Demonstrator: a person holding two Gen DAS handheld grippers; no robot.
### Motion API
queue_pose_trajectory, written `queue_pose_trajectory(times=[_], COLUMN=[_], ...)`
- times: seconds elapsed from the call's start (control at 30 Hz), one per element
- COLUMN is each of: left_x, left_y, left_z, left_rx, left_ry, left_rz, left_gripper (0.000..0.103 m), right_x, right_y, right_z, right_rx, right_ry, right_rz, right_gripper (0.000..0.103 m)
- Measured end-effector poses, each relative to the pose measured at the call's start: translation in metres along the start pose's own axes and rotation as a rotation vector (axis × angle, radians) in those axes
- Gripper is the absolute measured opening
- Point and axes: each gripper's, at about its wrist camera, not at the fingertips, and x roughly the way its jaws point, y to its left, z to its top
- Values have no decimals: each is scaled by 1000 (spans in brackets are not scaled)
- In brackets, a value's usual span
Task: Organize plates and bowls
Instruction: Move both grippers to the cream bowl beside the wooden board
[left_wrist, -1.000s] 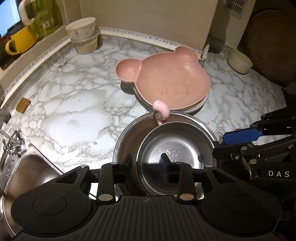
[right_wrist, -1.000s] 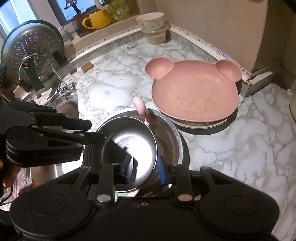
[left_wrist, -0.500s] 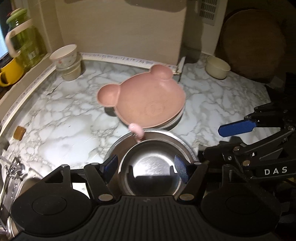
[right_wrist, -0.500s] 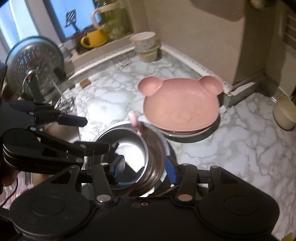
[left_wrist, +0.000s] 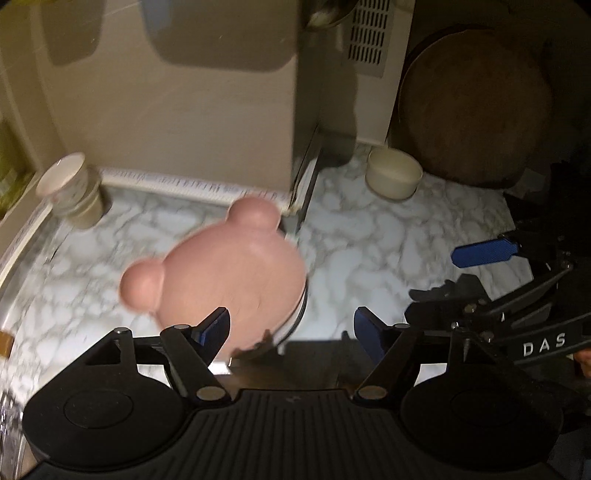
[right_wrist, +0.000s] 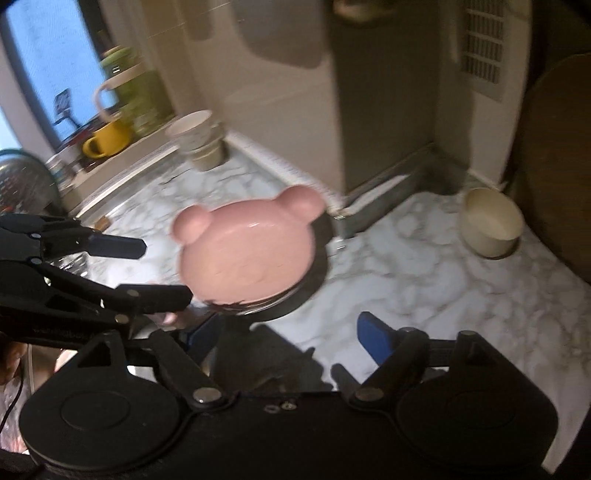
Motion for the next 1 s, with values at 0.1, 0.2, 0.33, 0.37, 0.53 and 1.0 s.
queue_pose_trajectory(times=[0.1,0.2,0.33,0.37,0.53,1.0], left_x=[12,28,52,58,94,189], left_y=[-13,-26,-40,-44,-61,-111], left_z=[20,38,65,70,98,157], left_rx=[18,27,27,27,8,-70], left_ry=[-23,-33,-35,-38,-27,-3], left_rz=[-1,10,0,-4,-10,12], left_gripper=[75,78,78,78,78,78], right_x=[1,2,4,5,12,53], right_y=[-22,-41,-69,-76,-112,-194], right_z=[7,14,23,25,38,76], right_rx=[25,31,54,63,94,168], right_ry=[-4,-11,-28,-32,-38,-21], right_rz=[-42,-90,-155,-167,-219,-290], right_gripper=[90,93,96,96,98,99])
